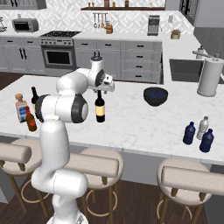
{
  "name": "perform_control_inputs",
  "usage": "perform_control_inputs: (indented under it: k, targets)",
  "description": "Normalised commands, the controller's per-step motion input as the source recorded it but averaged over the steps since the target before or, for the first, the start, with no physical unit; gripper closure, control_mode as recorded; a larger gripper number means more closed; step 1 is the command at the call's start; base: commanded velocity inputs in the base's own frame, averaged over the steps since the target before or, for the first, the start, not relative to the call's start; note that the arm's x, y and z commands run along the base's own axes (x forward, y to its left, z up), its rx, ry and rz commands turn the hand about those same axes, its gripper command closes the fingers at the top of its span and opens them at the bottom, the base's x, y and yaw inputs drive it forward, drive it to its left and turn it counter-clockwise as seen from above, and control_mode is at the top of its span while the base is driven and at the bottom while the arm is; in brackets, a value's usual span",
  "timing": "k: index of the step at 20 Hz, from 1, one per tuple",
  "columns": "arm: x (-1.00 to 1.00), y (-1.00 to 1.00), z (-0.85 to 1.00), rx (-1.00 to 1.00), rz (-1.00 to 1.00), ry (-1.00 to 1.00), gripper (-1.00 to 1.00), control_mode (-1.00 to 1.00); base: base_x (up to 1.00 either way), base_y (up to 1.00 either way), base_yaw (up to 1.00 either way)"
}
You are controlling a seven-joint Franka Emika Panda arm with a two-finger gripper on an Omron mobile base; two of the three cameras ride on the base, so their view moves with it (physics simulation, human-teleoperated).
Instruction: Move the plastic bottles in the middle to the plastics group, and the glass bottles in the middle to the glass group.
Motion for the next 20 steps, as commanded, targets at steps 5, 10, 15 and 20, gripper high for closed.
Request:
perform_control_inputs:
  k: [5, 10, 15, 20]
  targets:
    - [-0.03, 0.02, -0.27, 0.00, 0.00, 0.04, 1.00, -1.00, 0.00, 0.00, 0.00]
    - [-0.42, 0.17, 0.29, 0.11, 0.03, 0.00, 1.00, -1.00, 0.00, 0.00, 0.00]
    - [-0.61, 0.62, 0.26, 0.02, 0.06, 0.00, 1.00, -1.00, 0.00, 0.00, 0.00]
    - [-0.52, 0.85, 0.09, 0.00, 0.05, 0.00, 1.00, -1.00, 0.00, 0.00, 0.00]
